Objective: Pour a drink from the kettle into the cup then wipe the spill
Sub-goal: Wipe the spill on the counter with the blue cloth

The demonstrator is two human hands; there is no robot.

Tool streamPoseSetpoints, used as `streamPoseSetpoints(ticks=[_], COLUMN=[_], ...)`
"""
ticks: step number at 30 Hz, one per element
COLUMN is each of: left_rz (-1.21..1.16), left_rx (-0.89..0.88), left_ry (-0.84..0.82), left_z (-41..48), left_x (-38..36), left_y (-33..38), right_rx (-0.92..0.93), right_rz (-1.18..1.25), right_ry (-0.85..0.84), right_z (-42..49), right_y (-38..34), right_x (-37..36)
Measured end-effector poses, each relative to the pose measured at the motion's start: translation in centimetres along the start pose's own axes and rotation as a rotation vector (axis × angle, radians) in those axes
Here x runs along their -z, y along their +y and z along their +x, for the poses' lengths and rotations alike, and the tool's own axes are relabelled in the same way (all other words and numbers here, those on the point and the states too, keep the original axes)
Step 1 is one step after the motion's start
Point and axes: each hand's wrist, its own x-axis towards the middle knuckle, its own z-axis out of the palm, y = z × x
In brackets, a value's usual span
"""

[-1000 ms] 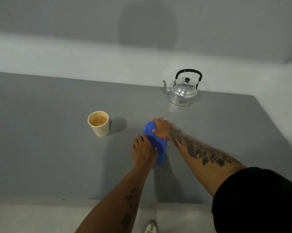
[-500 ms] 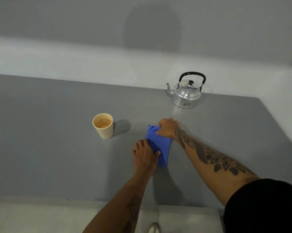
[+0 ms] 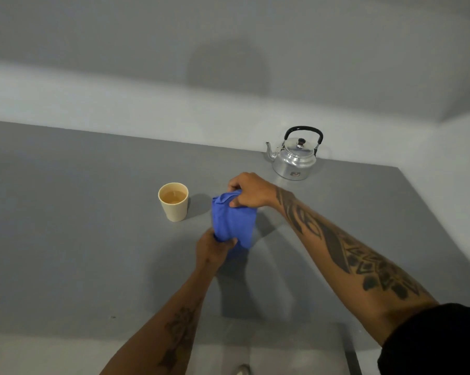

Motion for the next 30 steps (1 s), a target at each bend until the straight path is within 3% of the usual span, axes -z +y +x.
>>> streamPoseSetpoints(ticks=[5,11,16,25,30], left_rz=[-0.181,-0.153,0.010,0.109,0.252], left_rx=[0.049,0.133,0.242,0.306,0.302], left_ry=[0.050,0.068,0.107,0.194,0.149], left_z=[-1.1,-2.9,-4.0,-4.1,-3.7], left_x=[7.0,16.6,22.5,25.3,25.3], left_y=[-3.7,-9.2,-12.8,-14.9,-14.9], right_rx=[0.097,0.198,0.168,0.057,0.023], right_rz=[0.007,-0.003,-0.005,-0.153,-0.196], right_ry=[-0.014,-0.042,-0.067,-0.029,0.002], right_z=[2.0,5.1,7.4,10.3,10.7], right_y=[-6.4,-14.9,-20.3,-23.1,-23.4], right_x=[-0.9,-4.8,-8.8,-14.4,-15.4])
